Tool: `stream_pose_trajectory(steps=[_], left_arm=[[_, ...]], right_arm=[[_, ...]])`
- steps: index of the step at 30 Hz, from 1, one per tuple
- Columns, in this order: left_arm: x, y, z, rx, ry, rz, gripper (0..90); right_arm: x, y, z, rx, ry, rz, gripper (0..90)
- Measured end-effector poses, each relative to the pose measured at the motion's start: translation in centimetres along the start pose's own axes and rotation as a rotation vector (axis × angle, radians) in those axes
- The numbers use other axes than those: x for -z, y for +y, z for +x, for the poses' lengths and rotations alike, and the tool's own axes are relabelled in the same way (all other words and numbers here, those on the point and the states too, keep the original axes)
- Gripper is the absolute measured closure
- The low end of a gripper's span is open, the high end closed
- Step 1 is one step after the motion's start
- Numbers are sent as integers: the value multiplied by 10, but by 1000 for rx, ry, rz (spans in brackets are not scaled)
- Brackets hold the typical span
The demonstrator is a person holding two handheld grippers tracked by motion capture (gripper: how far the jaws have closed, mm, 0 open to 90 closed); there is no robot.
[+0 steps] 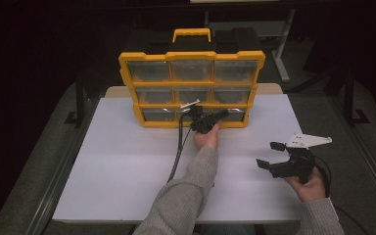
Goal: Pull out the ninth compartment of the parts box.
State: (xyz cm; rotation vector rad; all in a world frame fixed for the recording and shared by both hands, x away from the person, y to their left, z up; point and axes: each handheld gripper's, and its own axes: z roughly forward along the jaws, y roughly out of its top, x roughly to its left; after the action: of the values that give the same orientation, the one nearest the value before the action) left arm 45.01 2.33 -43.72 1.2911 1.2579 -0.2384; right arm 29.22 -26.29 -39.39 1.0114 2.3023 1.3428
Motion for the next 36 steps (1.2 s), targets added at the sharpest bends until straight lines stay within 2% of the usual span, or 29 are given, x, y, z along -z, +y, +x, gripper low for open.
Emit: stream_pose_trajectory(steps=[5, 17, 31, 36], left_arm=[[1, -3, 1, 15, -5, -29, 747], [5, -7, 0, 45, -21, -46, 771], [16, -14, -1, 52, -46, -36, 774], [21, -20, -3, 59, -66, -33, 775]], right_arm=[[0, 0, 0, 3, 0, 0, 140], [-1, 0, 1, 6, 0, 4, 140], [-2, -1, 2, 14, 0, 13, 141], [-2, -2, 1, 13, -1, 18, 141]])
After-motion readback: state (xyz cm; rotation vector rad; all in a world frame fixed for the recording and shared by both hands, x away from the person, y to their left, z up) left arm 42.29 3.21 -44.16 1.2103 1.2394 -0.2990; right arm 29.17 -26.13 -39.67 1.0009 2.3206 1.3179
